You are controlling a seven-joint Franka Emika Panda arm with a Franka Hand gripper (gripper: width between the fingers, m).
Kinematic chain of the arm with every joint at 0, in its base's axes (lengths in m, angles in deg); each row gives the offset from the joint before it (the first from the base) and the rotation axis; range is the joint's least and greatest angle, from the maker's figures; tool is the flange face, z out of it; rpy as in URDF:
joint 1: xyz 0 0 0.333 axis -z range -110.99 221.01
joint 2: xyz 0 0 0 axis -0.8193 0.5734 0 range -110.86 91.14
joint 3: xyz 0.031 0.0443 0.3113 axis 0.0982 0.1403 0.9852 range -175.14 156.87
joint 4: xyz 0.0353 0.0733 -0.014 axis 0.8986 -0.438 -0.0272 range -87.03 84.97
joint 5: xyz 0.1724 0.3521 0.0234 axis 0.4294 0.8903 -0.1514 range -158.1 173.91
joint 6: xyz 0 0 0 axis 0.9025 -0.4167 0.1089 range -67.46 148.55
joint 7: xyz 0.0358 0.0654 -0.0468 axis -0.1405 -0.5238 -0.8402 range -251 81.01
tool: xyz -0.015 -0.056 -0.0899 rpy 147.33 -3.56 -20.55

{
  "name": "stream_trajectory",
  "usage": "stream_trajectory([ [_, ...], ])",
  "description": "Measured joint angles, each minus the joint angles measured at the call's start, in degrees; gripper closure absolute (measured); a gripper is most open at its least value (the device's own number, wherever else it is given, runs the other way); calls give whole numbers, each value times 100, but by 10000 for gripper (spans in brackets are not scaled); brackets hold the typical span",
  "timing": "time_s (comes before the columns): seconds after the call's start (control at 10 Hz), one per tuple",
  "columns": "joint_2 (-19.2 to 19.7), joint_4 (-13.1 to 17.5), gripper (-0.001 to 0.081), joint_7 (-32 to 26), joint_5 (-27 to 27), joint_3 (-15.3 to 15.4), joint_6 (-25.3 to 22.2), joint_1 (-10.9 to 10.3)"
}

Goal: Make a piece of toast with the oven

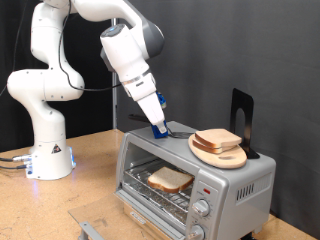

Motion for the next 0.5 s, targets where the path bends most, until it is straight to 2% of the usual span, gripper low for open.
stream_trajectory([
  [0.3, -91, 4, 124, -27, 11, -42, -48, -2],
  [0.5, -242, 67, 124, -26, 70, -261, -412, -6],
])
